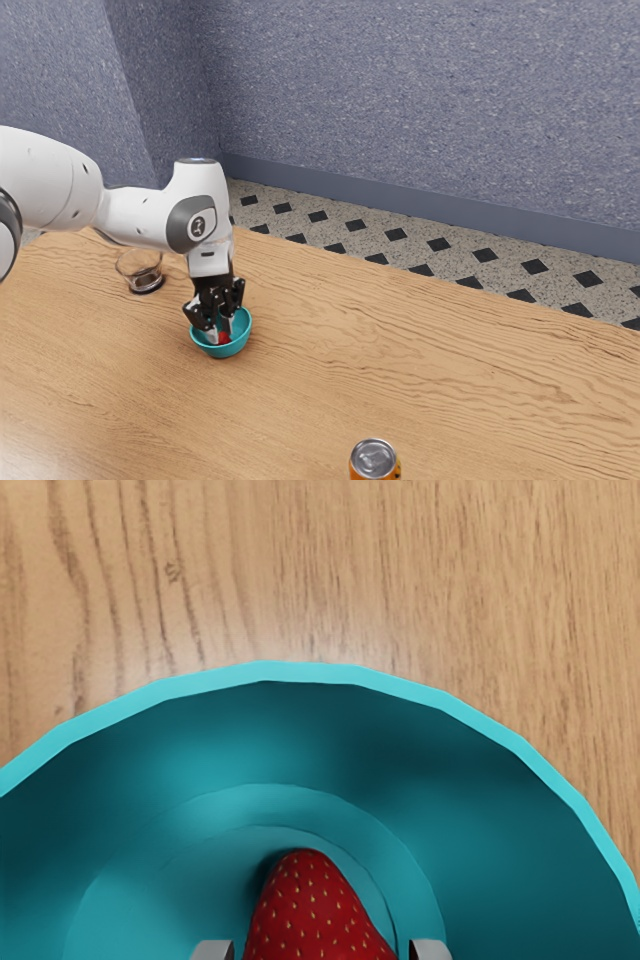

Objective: Take strawberry from the bowl

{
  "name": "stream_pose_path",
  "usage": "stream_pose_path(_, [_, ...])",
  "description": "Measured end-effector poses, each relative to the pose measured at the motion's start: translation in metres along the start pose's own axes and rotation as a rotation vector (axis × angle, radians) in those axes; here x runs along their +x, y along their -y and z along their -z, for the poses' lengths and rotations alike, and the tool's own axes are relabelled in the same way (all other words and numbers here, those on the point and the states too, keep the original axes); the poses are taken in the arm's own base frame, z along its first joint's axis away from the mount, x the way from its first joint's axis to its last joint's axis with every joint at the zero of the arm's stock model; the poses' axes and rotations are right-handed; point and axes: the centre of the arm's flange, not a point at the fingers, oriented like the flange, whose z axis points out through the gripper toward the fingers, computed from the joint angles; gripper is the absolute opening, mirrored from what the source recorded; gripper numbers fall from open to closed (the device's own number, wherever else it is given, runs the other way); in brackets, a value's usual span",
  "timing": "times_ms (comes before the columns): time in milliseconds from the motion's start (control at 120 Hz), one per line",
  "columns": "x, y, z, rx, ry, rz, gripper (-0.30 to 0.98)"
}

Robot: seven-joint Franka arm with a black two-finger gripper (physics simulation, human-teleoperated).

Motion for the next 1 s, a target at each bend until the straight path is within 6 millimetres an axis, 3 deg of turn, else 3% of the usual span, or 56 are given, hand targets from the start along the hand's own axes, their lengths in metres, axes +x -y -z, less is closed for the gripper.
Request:
stream_pose_path(350, [-0.006,0.000,0.012,0.026,-0.002,-0.014,0.06])
stream_pose_path(533, [0.004,-0.014,0.084,0.134,0.014,-0.033,0.03])
stream_pose_path(567, [0.018,-0.017,0.095,0.147,0.017,-0.053,0.02])
stream_pose_path(625, [0.065,-0.016,0.104,0.153,0.027,-0.125,0.02])
stream_pose_path(692, [0.119,-0.014,0.098,0.136,0.034,-0.203,0.01])
stream_pose_path(783, [0.164,-0.004,0.086,0.114,0.032,-0.255,0.04])
stream_pose_path(867, [0.181,0.002,0.075,0.093,0.024,-0.254,0.22])
stream_pose_path(933, [0.183,0.001,0.079,0.095,0.019,-0.235,0.34])
stream_pose_path(967, [0.184,-0.003,0.096,0.119,0.016,-0.219,0.39])
stream_pose_path(1000, [0.186,-0.009,0.126,0.164,0.014,-0.195,0.43])
